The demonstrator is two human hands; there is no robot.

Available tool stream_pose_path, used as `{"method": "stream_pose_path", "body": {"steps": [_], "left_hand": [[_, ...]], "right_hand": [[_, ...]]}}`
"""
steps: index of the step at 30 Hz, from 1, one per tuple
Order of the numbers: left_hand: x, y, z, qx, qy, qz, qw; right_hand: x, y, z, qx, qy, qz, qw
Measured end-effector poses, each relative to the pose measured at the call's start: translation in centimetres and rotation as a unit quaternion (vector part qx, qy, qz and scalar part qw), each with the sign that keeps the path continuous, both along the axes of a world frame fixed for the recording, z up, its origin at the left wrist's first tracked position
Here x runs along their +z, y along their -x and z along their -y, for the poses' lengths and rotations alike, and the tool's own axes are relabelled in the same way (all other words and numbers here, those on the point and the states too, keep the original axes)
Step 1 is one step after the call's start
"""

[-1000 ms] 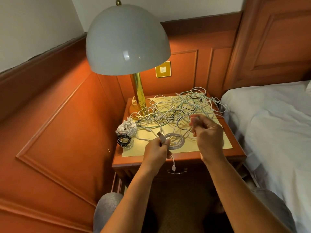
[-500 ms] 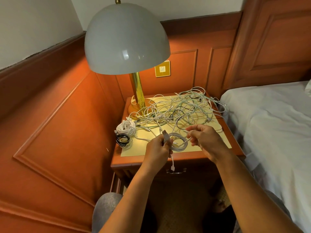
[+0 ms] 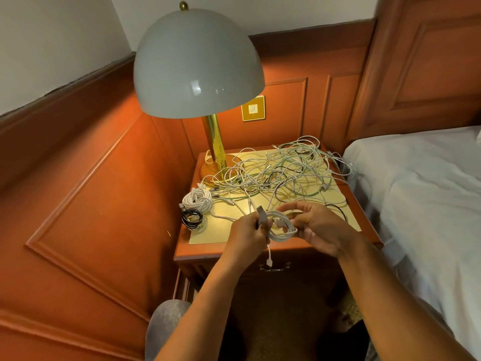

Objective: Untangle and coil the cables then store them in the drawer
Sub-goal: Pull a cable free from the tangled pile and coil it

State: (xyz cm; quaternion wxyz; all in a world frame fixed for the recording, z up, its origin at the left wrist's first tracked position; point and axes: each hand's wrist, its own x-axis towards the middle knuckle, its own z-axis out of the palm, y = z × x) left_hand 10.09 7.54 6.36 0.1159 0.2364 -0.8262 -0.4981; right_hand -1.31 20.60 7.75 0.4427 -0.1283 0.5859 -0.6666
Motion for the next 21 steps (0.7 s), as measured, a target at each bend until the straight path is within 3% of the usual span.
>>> {"method": "stream_pose_path", "body": {"steps": [4, 7, 12, 14, 18, 21], "left_hand": [[0.2, -0.1, 0.0, 0.009, 0.019, 0.01, 1.0], [0.4, -0.1, 0.1, 0.007, 0.024, 0.011, 1.0], [0.7, -0.4, 0.1, 0.003, 0.012, 0.022, 1.0], [0.8, -0.5, 0.1, 0.007, 0.008, 0.027, 1.0], [0.9, -0.7, 0.0, 0.009, -0.001, 0.04, 0.999], [1.3, -0.8, 0.1, 0.012, 0.0, 0.049, 0.999]], "right_hand": [[1.2, -1.0, 0.1, 0.012, -0.01, -0.047, 0.999], [1.0, -1.8, 0.3, 0.051, -0.04, -0.17, 0.983], [-0.1, -2.7, 0.5, 0.011, -0.05, -0.32, 0.946], [-0.3, -3.0, 0.9, -0.007, -0.073, -0.402, 0.913], [-1.1, -3.6, 1.7, -0.043, -0.129, -0.578, 0.805], [-1.6, -3.9, 2.2, -0.044, -0.127, -0.617, 0.776]]}}
